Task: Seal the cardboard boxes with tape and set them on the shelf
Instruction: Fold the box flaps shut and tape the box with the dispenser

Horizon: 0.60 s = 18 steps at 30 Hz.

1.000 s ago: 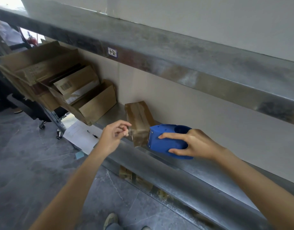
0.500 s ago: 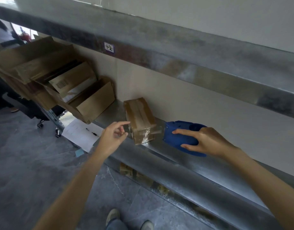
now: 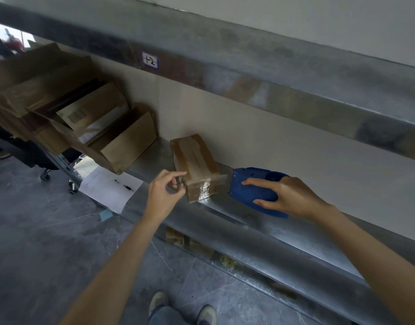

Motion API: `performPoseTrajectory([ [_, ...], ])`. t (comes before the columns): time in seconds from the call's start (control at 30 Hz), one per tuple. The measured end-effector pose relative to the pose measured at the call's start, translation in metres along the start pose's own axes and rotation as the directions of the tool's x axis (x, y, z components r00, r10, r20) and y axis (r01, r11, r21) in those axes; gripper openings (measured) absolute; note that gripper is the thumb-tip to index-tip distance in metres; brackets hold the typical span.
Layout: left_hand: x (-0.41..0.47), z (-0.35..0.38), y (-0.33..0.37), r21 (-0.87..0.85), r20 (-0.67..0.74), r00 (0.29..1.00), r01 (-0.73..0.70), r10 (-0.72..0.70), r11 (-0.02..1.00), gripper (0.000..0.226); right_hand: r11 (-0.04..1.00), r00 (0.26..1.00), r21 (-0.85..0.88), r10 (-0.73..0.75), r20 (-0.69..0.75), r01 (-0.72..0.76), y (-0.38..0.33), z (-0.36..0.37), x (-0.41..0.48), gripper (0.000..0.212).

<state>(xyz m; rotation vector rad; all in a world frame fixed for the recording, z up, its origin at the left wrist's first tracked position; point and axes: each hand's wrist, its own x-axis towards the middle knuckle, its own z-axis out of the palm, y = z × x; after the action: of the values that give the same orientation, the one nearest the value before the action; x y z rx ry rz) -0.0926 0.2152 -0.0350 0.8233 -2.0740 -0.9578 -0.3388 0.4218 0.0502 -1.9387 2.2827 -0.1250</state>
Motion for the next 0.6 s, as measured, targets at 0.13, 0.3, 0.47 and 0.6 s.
performPoseTrajectory([
  [0.13, 0.001, 0.012, -0.008, -0.021, -0.077, 0.996, -0.045, 0.044, 0.999, 0.034, 1.0, 1.0, -0.01, 0.023, 0.002, -0.023, -0.002, 0.002, 0.003, 0.054],
  [0.3, 0.001, 0.019, -0.021, -0.016, -0.113, 0.989, -0.098, 0.095, 0.995, 0.031, 0.999, 0.999, -0.016, 0.045, -0.01, -0.045, -0.004, 0.007, 0.004, 0.055],
  [0.47, 0.002, 0.022, -0.024, 0.085, -0.153, 0.982, -0.1, 0.112, 0.991, 0.027, 0.999, 0.998, -0.001, 0.036, -0.043, -0.036, -0.003, 0.011, 0.004, 0.057],
  [0.6, 0.008, 0.022, -0.029, 0.185, -0.143, 0.976, -0.134, 0.162, 0.974, 0.02, 1.0, 0.998, -0.005, 0.027, -0.062, -0.027, -0.002, 0.013, 0.005, 0.058],
])
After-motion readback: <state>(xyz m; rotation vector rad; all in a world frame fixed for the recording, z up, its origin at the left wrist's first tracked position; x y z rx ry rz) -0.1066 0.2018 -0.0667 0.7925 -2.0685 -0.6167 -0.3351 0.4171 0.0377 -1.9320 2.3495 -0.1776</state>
